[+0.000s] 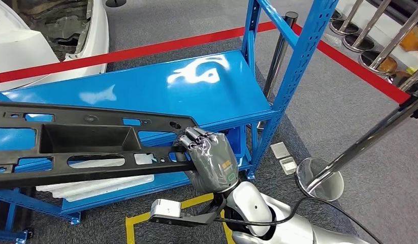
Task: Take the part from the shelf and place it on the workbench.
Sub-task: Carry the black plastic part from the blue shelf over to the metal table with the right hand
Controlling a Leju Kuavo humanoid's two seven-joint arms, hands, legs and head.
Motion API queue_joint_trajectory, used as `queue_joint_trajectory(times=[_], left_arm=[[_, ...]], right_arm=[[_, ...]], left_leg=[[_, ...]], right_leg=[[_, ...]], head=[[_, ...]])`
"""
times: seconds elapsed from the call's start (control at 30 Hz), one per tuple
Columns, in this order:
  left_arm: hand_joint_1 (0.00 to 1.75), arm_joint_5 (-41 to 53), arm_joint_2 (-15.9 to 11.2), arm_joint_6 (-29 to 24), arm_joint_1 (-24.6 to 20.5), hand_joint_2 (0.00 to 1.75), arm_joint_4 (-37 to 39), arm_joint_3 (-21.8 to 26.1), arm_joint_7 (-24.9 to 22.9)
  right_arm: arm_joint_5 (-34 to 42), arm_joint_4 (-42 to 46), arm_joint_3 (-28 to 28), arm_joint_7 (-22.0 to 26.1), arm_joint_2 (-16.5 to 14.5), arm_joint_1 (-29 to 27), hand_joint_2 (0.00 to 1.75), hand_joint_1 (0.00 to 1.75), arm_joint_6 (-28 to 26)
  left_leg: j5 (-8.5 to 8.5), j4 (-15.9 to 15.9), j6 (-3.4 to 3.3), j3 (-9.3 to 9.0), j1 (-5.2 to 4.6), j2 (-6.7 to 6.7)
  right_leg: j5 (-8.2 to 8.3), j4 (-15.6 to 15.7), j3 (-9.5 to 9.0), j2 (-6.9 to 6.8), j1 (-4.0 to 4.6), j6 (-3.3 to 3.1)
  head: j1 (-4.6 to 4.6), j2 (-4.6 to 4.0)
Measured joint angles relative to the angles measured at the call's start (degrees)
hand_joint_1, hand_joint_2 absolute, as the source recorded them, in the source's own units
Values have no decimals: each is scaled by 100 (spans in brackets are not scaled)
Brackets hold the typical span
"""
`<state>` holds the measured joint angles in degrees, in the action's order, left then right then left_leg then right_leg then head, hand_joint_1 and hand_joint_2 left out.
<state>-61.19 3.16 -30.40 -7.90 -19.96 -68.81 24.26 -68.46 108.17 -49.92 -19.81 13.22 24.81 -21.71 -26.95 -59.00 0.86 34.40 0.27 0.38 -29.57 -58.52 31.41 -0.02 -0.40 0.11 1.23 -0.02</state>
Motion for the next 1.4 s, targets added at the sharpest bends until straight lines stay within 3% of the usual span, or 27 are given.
queue_joint_trajectory(times=[0.07,0.13,0.2,0.23,0.33,0.4,0.47,0.53,0.6,0.67,0.7,0.73,0.77,0.83,0.9,1.03,1.1,1.17,1.2,1.23,1.27,1.33,1.4], left_arm=[[0,-2,-1,-4,0,175,0,0,4],[0,-5,-1,-5,4,175,0,0,5],[0,-8,-1,-5,9,175,0,-1,8],[0,-9,-1,-7,10,175,0,-1,11],[0,-10,-1,-11,4,175,0,0,21],[0,-10,-1,-12,0,175,0,0,27],[0,-11,-1,-12,7,175,0,0,33],[0,-11,-1,-12,6,175,0,0,38],[0,-10,-1,-11,-6,175,0,0,44],[0,-11,-1,-11,-7,175,0,0,47],[0,-11,-1,-11,-4,175,0,0,50],[0,-11,-1,-11,-3,175,0,0,54],[0,-11,-1,-12,-3,175,0,0,59],[0,-8,-1,-12,-7,175,0,0,64],[0,-4,-1,-11,-20,175,0,0,64],[0,-2,-1,4,-36,175,0,0,63],[0,-5,-1,6,-38,175,0,0,62],[0,-9,-1,6,-36,175,0,-1,62],[0,-10,-1,6,-34,175,1,-2,62],[0,-12,-1,6,-33,175,1,-2,62],[0,-13,-1,6,-33,175,2,-2,62],[0,-14,-1,6,-38,175,1,-2,62],[0,-14,-1,6,-42,175,0,-1,63]], right_arm=[[0,0,0,2,-4,5,175,175,3],[0,0,0,2,-10,7,175,175,8],[0,0,0,1,-14,7,175,175,16],[0,0,0,1,-14,7,175,175,22],[1,0,0,1,-16,9,175,175,33],[10,0,0,5,-20,13,175,175,34],[38,0,0,16,-24,16,175,175,34],[61,0,0,27,-25,18,175,175,33],[68,0,0,31,-25,20,175,175,32],[73,0,0,30,-24,19,175,175,32],[75,0,0,30,-23,16,175,175,33],[76,0,0,29,-23,15,175,175,33],[76,0,0,29,-23,16,175,175,34],[76,0,0,30,-23,21,175,175,34],[76,0,0,30,-23,28,175,175,34],[76,0,0,26,-25,27,175,175,34],[75,0,0,26,-28,30,175,175,36],[75,0,0,25,-30,29,175,175,36],[76,0,0,24,-30,27,175,175,35],[76,0,0,24,-30,25,175,175,34],[76,0,0,25,-30,24,175,175,34],[76,0,0,27,-30,23,175,175,34],[75,0,0,27,-30,26,175,175,33]], left_leg=[[-244,-284,61,111,10,-13],[-673,-963,106,364,29,-16],[-889,-1501,136,523,40,-14],[-846,-1498,140,470,44,-14],[-372,-464,113,-141,56,-26],[-252,1,72,-334,46,-45],[-243,51,17,-302,32,-52],[-187,78,-69,-276,49,-35],[-129,112,-156,-235,65,-14],[-90,109,-193,-173,53,-4],[-71,104,-196,-143,46,0],[-53,98,-194,-115,41,2],[-38,90,-188,-93,38,2],[-22,73,-171,-75,37,0],[1,35,-120,-31,21,-2],[8,-26,25,55,15,-5],[-284,-377,94,185,26,-13],[-717,-1103,150,440,41,-14],[-847,-1409,167,533,44,-14],[-871,-1536,176,539,45,-14],[-788,-1438,176,436,48,-13],[-470,-724,153,5,57,-17],[-294,-106,101,-299,46,-24]], right_leg=[[62,39,30,-20,-29,-81],[102,42,81,-38,-31,-128],[133,30,133,-46,-27,-136],[144,22,152,-46,-28,-132],[158,-23,185,-41,-20,-106],[181,-57,236,-36,-1,-48],[224,-60,276,-32,6,27],[145,-140,313,-28,-9,85],[-197,-585,486,-19,-24,130],[-598,-1301,754,-13,-31,164],[-696,-1564,834,-13,-34,175],[-689,-1640,818,-13,-36,177],[-588,-1508,699,-13,-37,171],[-240,-720,235,-13,-36,132],[-72,-121,-53,-8,-12,93],[-17,16,-23,3,-7,-12],[45,46,11,-17,-34,-86],[83,41,65,-35,-28,-127],[100,34,94,-41,-25,-133],[115,25,122,-43,-24,-133],[127,12,145,-43,-26,-128],[138,-20,175,-39,-29,-116],[148,-69,219,-34,-11,-77]], head=[[-40,0],[-104,0],[-135,0],[-143,0],[-169,0],[-180,0],[-180,0],[-172,0],[-131,0],[-87,0],[-78,0],[-72,0],[-66,0],[-56,0],[-48,0],[-55,0],[-104,0],[-155,0],[-166,0],[-173,0],[-181,0],[-195,0],[-197,0]])
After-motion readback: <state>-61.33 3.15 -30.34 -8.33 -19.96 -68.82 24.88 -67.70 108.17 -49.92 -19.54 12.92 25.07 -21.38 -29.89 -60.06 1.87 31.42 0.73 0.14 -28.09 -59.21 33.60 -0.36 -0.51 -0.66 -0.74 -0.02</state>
